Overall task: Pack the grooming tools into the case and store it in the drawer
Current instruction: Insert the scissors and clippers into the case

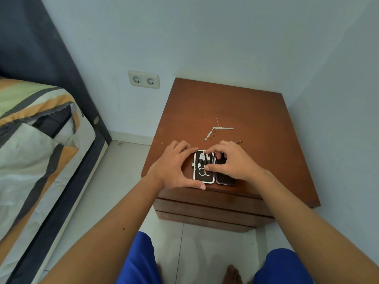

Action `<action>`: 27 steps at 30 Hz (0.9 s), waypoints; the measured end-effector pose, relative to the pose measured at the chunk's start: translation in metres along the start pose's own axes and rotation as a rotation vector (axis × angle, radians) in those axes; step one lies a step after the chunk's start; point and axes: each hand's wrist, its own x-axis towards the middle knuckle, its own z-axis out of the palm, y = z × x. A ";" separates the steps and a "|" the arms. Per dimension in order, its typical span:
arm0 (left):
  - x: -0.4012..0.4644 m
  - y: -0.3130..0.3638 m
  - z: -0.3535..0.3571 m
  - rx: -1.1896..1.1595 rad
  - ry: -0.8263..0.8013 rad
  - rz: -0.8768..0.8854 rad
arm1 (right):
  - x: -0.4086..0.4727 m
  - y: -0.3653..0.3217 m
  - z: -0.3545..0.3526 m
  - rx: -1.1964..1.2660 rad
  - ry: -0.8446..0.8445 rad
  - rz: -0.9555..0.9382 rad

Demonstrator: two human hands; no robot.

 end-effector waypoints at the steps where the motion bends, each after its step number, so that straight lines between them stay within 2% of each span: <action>1: 0.000 0.000 0.000 0.001 0.002 0.003 | 0.001 0.000 0.000 0.004 -0.001 -0.001; 16: 0.000 0.000 0.000 -0.006 0.021 0.015 | 0.001 0.000 -0.001 -0.025 -0.031 -0.022; 23: 0.000 0.001 -0.001 -0.006 -0.001 -0.007 | -0.010 0.001 0.001 -0.028 0.066 -0.036; 27: -0.001 0.001 0.000 -0.003 0.008 -0.003 | -0.012 0.001 0.002 -0.027 0.061 -0.026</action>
